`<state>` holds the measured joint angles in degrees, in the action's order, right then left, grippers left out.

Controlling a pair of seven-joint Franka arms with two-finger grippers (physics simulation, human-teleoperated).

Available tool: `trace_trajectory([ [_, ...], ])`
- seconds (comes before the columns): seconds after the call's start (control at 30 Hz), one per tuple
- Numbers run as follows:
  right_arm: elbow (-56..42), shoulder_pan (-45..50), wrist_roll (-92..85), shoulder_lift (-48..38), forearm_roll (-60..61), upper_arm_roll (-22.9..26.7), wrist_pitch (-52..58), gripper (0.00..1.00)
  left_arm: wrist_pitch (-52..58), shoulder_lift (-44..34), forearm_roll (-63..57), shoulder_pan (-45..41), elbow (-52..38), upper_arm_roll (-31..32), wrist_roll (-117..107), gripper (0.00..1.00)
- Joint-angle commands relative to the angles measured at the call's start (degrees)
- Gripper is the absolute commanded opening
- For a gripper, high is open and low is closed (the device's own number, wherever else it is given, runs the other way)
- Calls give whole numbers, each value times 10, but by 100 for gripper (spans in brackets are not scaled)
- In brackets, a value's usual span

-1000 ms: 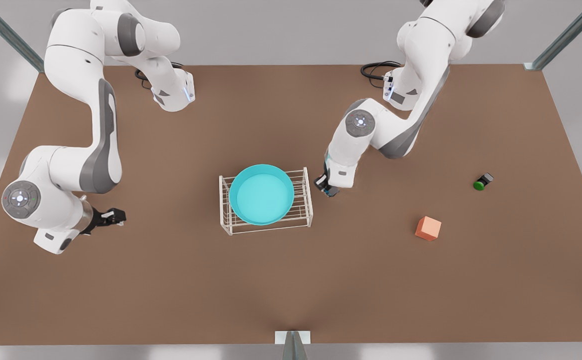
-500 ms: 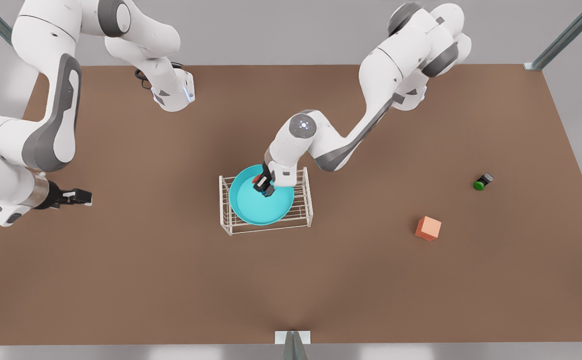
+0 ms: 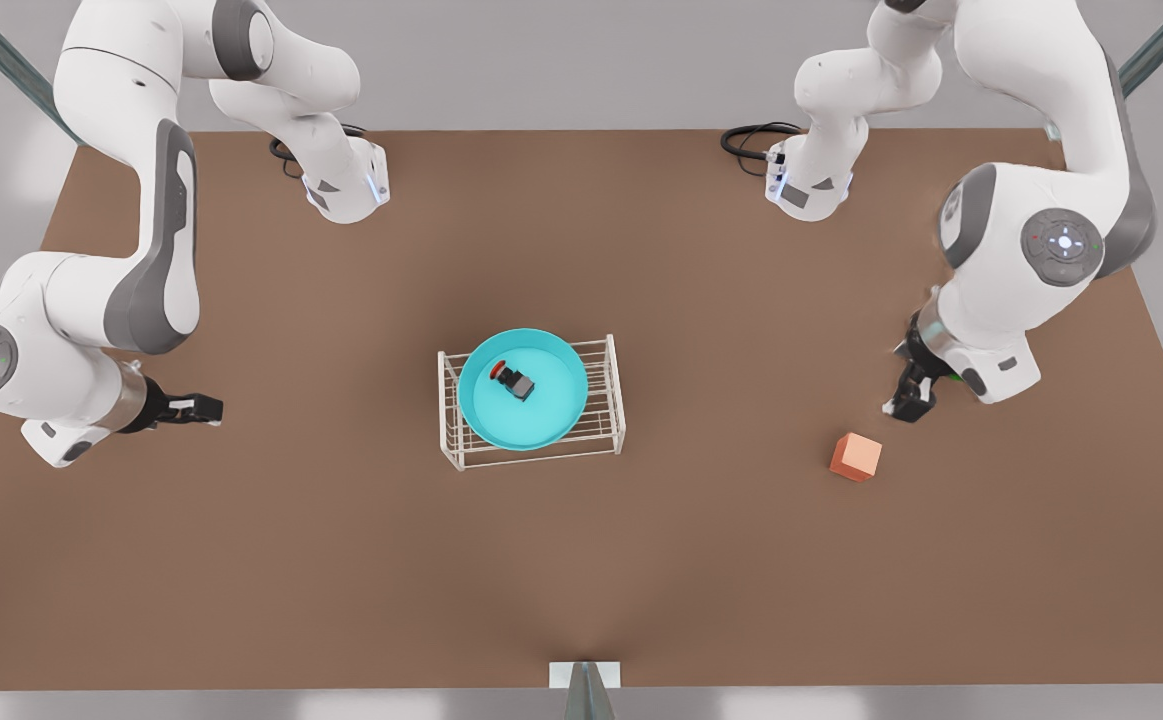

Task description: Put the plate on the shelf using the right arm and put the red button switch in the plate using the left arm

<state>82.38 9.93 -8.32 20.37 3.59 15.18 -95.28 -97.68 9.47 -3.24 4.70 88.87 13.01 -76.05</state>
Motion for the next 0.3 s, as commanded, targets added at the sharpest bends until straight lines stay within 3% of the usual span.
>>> trace_trajectory([
  [0.0,0,0,52,-1,0,0,-1,100,60,9,3,-38,-9,-27,720,100],
  [0.27,0,0,51,-1,0,0,-1,100,35,10,48,-33,-25,-25,724,100],
])
